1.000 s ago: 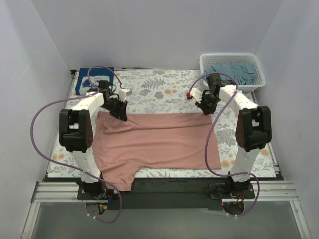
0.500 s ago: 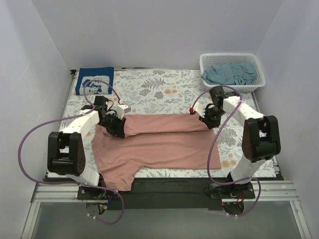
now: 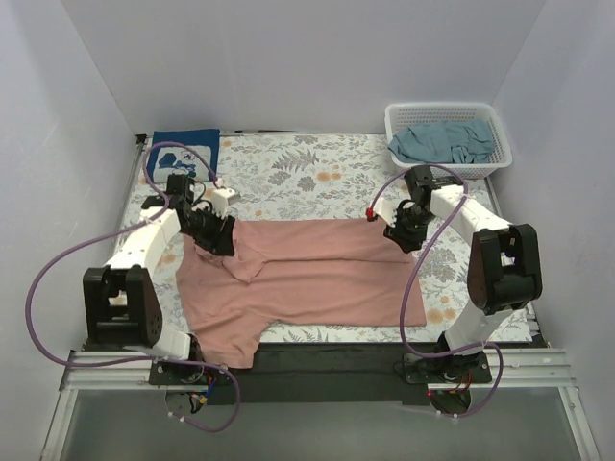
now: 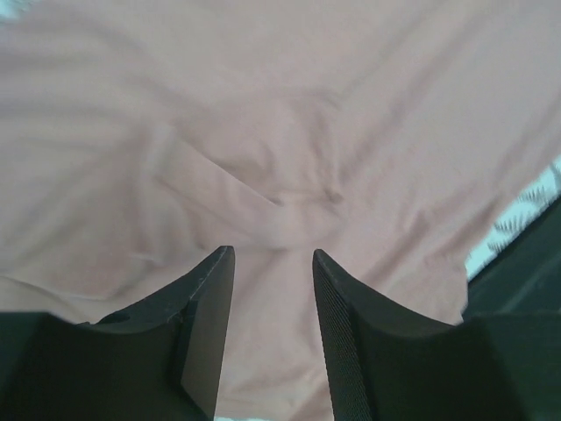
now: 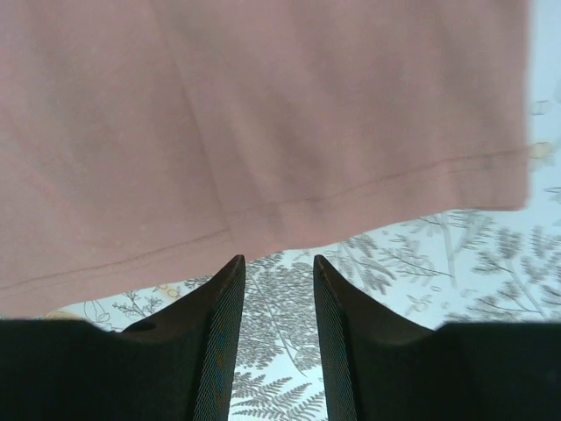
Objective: Fold and stack the t-shirts
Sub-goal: Fold the tshirt
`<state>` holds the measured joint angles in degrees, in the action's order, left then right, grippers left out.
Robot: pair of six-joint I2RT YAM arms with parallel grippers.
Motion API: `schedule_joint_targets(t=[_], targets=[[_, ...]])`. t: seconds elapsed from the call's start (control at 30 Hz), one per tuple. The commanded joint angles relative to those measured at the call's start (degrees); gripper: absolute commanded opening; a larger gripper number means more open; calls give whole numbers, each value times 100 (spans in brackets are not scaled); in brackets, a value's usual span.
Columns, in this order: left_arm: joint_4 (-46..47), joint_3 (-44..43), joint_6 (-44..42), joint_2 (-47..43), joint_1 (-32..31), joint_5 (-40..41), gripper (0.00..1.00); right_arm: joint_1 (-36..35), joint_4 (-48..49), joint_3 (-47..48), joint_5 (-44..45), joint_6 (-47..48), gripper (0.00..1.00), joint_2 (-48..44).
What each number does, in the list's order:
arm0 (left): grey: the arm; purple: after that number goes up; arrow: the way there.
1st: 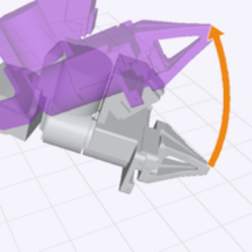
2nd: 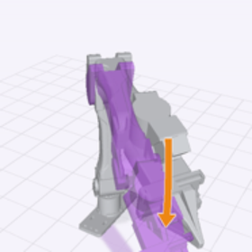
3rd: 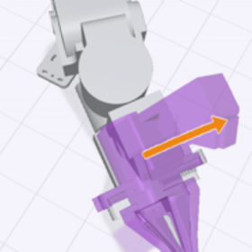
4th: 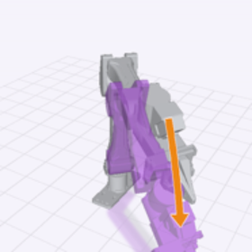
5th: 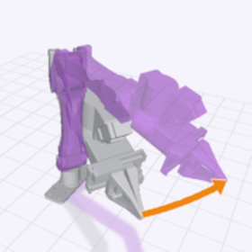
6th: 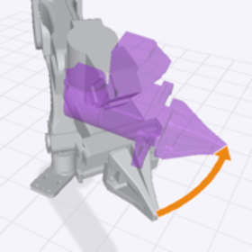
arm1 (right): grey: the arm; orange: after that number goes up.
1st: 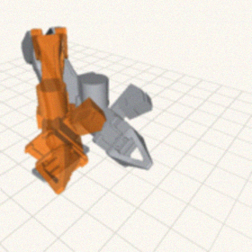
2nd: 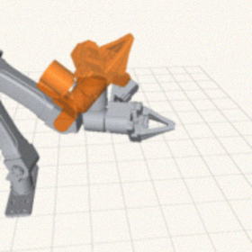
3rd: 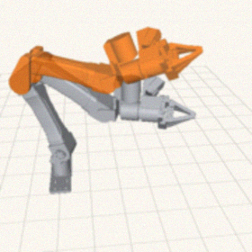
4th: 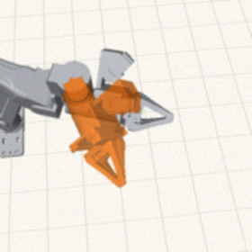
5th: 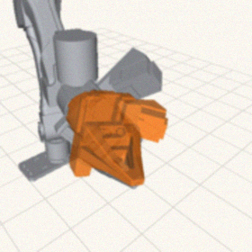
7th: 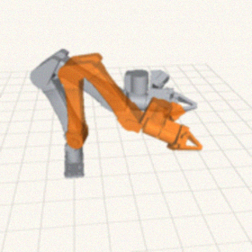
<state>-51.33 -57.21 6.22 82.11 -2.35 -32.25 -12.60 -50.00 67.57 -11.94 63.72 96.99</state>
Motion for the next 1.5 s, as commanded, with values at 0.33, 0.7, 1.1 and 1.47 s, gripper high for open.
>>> schedule_joint_targets(t=[0.33,0.7,1.1,1.47], targets=[[282,-1872,459,2010,226,457,53,-251,-370,1294,-616,-1274,37,786],[-272,-1548,-182,1670,551,175,1,-278,-353,1030,-388,-1257,33,997],[-149,788,-2080,-483,630,948,0,-278,-370,828,-203,-1090,33,909],[413,1907,-3285,-1627,762,1783,23,-278,-370,810,-10,-994,33,901]])
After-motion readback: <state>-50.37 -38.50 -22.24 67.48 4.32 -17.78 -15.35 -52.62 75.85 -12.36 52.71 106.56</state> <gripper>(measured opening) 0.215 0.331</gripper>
